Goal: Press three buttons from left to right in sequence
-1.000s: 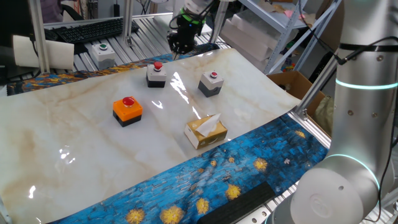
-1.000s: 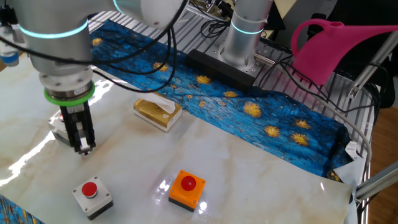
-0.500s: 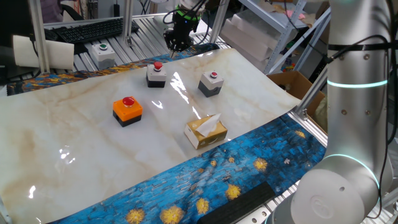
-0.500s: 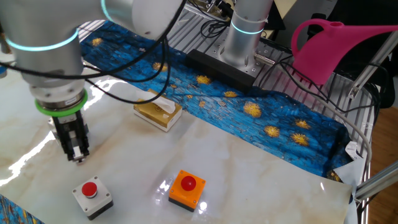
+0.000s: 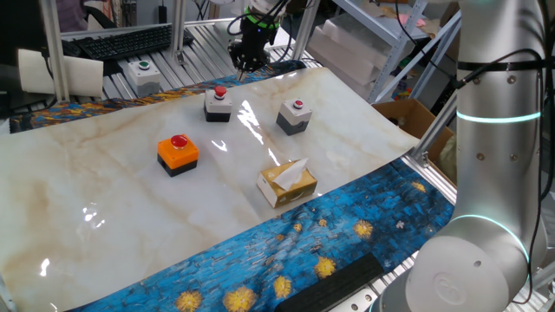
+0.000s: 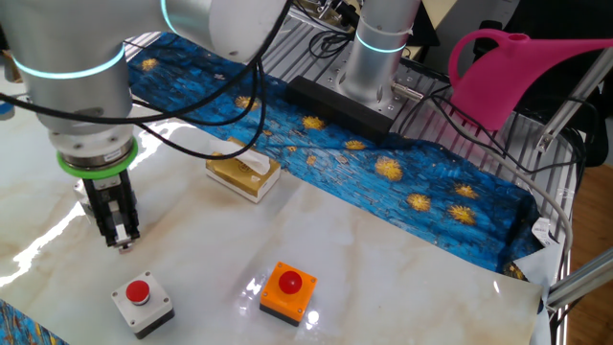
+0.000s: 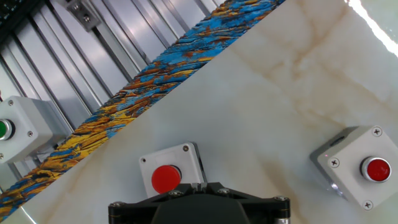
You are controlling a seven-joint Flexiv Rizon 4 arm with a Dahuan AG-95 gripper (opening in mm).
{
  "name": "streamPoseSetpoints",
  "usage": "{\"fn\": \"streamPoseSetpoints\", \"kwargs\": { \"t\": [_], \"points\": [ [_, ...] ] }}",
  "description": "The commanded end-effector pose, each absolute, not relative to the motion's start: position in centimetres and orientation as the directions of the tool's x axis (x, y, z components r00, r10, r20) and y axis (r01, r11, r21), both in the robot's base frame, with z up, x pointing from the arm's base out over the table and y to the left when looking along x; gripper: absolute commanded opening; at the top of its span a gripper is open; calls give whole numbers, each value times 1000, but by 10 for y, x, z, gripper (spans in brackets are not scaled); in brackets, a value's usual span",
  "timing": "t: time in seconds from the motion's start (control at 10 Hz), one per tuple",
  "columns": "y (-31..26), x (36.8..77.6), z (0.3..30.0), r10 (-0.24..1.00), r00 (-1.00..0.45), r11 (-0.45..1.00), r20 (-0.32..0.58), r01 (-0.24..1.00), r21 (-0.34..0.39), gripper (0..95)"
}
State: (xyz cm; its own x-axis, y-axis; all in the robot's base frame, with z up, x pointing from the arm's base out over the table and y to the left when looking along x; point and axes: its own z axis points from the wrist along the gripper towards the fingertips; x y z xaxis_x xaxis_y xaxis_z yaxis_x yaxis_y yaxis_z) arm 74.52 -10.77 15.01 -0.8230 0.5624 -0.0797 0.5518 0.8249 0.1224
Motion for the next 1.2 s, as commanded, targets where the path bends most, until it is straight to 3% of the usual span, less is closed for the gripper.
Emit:
{"fn": "streamPoseSetpoints", "kwargs": {
  "t": [0.1, 1.2],
  "points": [
    [-108, 748, 150, 571, -818, 819, -70, 561, 122, 0],
    [-108, 748, 150, 560, -825, 828, -82, 553, 96, 0]
  ]
}}
